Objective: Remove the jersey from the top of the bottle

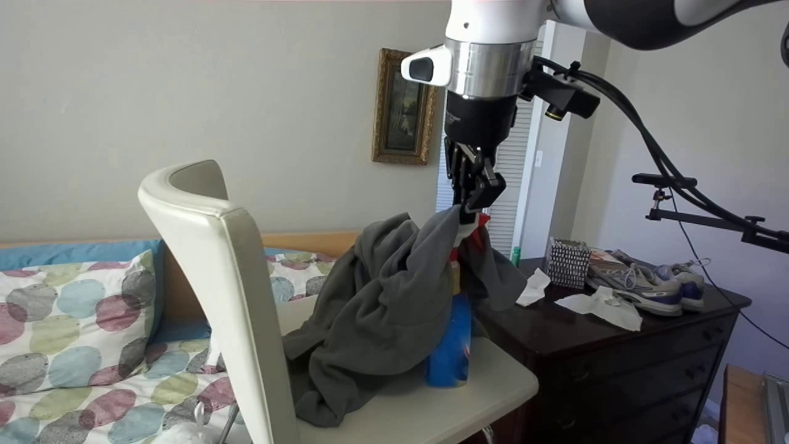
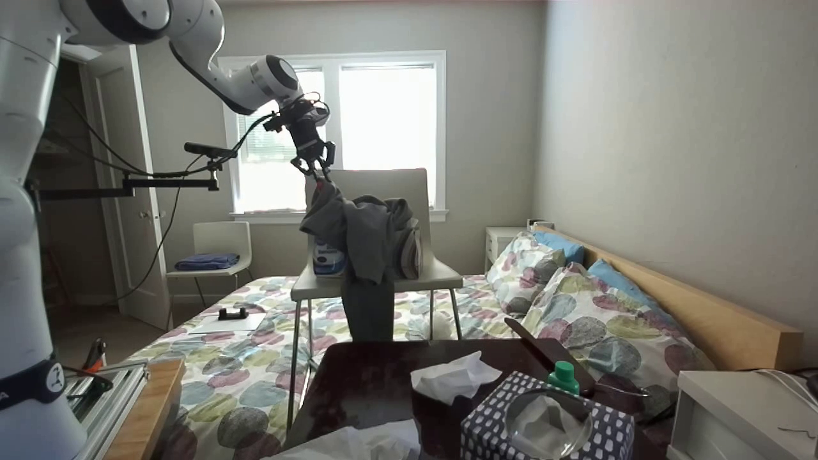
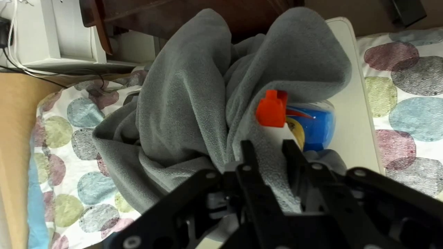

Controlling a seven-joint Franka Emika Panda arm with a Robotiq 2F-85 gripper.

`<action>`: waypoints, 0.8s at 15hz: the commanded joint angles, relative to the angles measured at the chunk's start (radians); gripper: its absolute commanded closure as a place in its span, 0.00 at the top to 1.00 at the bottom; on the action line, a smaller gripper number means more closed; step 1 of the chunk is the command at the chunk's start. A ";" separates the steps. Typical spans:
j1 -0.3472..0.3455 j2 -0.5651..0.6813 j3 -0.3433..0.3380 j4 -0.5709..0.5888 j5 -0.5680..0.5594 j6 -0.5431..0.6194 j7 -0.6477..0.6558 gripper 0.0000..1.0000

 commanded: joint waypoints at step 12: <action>-0.001 -0.038 0.010 -0.027 -0.041 0.023 -0.021 0.39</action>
